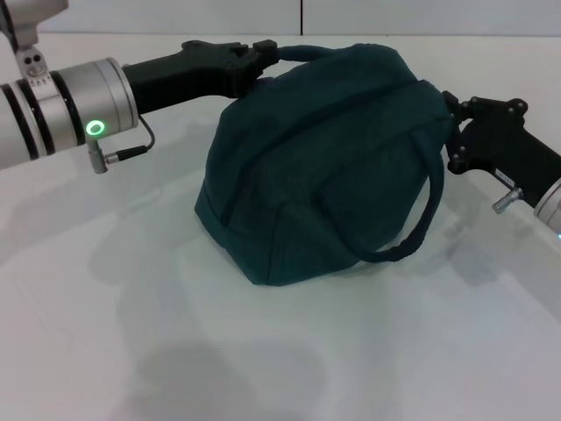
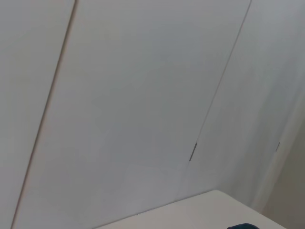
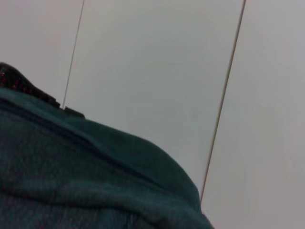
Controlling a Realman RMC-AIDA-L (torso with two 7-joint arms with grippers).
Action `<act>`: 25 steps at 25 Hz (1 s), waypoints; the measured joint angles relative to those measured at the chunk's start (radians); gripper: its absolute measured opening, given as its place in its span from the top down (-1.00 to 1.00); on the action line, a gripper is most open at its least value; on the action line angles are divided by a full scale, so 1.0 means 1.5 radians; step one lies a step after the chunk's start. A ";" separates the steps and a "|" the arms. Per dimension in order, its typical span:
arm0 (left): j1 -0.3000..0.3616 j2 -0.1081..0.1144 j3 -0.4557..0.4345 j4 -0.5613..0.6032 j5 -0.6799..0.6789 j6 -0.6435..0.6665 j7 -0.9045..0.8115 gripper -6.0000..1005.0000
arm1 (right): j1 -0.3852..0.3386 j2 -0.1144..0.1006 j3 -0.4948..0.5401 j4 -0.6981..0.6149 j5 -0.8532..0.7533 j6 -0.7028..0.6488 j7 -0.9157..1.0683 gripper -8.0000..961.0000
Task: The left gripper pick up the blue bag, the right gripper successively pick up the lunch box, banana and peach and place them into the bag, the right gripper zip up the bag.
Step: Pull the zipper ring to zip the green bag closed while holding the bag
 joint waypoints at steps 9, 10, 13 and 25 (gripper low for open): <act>0.002 -0.001 0.001 -0.017 -0.020 0.005 0.003 0.98 | -0.005 0.001 0.002 0.001 0.004 -0.063 0.017 0.80; 0.001 -0.001 0.001 -0.021 -0.025 0.005 0.005 0.98 | -0.004 0.001 0.002 0.001 0.004 -0.063 0.020 0.80; 0.001 -0.001 0.001 -0.024 -0.027 0.006 0.006 0.98 | -0.001 0.001 0.002 0.003 0.004 -0.058 0.024 0.78; 0.020 -0.001 0.001 -0.025 -0.075 0.024 0.018 0.95 | -0.006 0.001 0.007 0.000 0.004 -0.076 0.025 0.48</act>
